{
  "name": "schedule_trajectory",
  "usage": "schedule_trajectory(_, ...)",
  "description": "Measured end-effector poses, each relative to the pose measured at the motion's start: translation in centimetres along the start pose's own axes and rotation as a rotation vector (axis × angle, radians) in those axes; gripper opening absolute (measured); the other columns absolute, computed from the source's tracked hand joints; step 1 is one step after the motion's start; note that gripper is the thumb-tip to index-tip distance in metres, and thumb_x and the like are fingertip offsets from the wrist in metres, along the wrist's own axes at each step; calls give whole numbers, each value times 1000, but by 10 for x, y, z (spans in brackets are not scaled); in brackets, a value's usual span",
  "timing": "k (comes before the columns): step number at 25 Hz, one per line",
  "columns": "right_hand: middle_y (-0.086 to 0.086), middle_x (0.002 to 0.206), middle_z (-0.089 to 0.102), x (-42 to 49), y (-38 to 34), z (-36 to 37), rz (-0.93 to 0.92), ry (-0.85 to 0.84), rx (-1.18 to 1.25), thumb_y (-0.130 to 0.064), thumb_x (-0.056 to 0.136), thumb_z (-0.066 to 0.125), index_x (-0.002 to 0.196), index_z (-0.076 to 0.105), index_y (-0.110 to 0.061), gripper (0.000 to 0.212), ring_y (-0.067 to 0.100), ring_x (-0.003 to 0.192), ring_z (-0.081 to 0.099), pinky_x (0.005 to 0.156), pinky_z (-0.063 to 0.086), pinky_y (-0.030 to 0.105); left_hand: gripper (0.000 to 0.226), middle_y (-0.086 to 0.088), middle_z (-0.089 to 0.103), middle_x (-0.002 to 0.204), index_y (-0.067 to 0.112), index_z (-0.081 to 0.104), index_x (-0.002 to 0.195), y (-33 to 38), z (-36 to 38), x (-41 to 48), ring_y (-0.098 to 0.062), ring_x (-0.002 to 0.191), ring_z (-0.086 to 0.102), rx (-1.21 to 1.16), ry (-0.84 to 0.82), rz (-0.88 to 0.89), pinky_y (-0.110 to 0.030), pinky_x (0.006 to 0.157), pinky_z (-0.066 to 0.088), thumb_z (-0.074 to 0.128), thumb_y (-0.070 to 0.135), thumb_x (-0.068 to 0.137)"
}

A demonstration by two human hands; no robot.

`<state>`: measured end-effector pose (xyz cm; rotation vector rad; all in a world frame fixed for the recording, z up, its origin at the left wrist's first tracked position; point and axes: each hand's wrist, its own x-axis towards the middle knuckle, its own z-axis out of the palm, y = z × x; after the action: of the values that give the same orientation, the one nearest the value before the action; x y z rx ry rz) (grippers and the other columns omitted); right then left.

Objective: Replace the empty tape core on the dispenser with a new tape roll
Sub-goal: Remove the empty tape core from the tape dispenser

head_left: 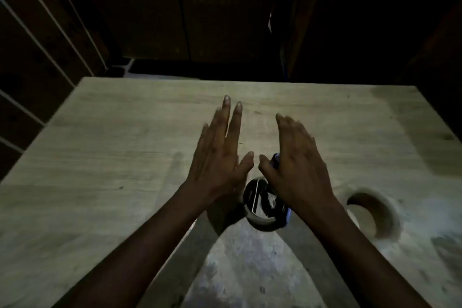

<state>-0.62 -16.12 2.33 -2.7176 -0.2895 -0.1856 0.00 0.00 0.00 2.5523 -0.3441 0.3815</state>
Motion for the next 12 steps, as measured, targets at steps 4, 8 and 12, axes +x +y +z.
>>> schedule_trajectory(4,7,120,42,-27,15,34,54,37,-134,-38,83,53,128,34,-19,52,29,106,46,63,36,34,76,1,15,161,33,9,152,2,44,-29,-22,119,54,53,-113,-66,-37,82,51,47,48,88)
schedule_trajectory(8,12,115,43,-42,28,46,60,27,-115,-37,83,54,131,27,-17,58,35,92,55,63,38,36,52,-2,51,118,33,47,126,8,68,-43,-28,97,61,19,-89,-153,-37,75,49,42,50,78)
schedule_trajectory(12,13,101,58,-47,28,46,3,7,-80,-29,82,56,132,27,-16,59,35,87,58,64,42,37,32,-5,60,90,21,56,93,10,70,-43,-28,83,59,-9,-127,-144,-34,63,41,45,43,73)
